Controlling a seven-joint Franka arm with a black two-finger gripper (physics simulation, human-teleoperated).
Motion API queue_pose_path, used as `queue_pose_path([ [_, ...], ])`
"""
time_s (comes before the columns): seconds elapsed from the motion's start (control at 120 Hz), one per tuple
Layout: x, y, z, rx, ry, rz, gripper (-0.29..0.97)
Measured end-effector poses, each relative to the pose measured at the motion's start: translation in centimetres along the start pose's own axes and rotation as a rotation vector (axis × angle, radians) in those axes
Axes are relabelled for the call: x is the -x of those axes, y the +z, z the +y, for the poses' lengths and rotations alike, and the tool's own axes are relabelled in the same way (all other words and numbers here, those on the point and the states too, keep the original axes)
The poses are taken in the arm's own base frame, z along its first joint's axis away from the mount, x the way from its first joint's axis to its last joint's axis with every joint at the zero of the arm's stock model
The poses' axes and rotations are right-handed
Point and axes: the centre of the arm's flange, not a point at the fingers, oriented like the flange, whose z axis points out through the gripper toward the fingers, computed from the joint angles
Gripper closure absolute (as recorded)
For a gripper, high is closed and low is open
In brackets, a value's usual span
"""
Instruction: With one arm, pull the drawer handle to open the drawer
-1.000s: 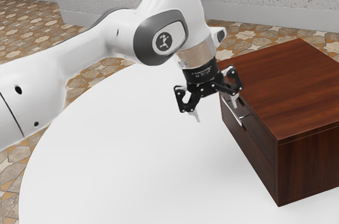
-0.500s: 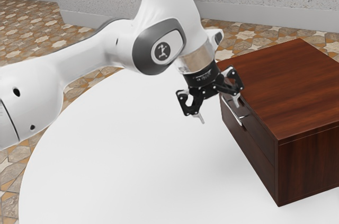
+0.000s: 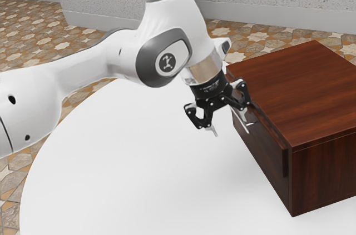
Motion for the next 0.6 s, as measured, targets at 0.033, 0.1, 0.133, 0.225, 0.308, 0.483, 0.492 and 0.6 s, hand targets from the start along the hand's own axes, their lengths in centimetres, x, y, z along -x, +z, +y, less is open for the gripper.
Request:
queue_pose_path([
  [0.033, 0.0, 0.0, -0.1, 0.0, -0.001, 0.0, 0.23],
  [0.1, 0.0, -0.1, -0.3, 0.0, -0.004, 0.002, 0.23],
  [0.133, -0.1, -0.2, -0.5, 0.0, -0.006, 0.003, 0.23],
  [0.225, -0.7, -0.5, -1.1, 0.001, -0.017, 0.01, 0.24],
  [0.308, -0.8, -0.7, -1.5, -0.002, -0.019, 0.013, 0.24],
  [0.483, -1.3, -0.8, -2.7, -0.013, -0.024, 0.017, 0.24],
  [0.492, -1.3, -0.8, -2.7, -0.013, -0.025, 0.018, 0.24],
  [0.6, -1.6, -0.9, -3.4, -0.018, -0.027, 0.02, 0.24],
])
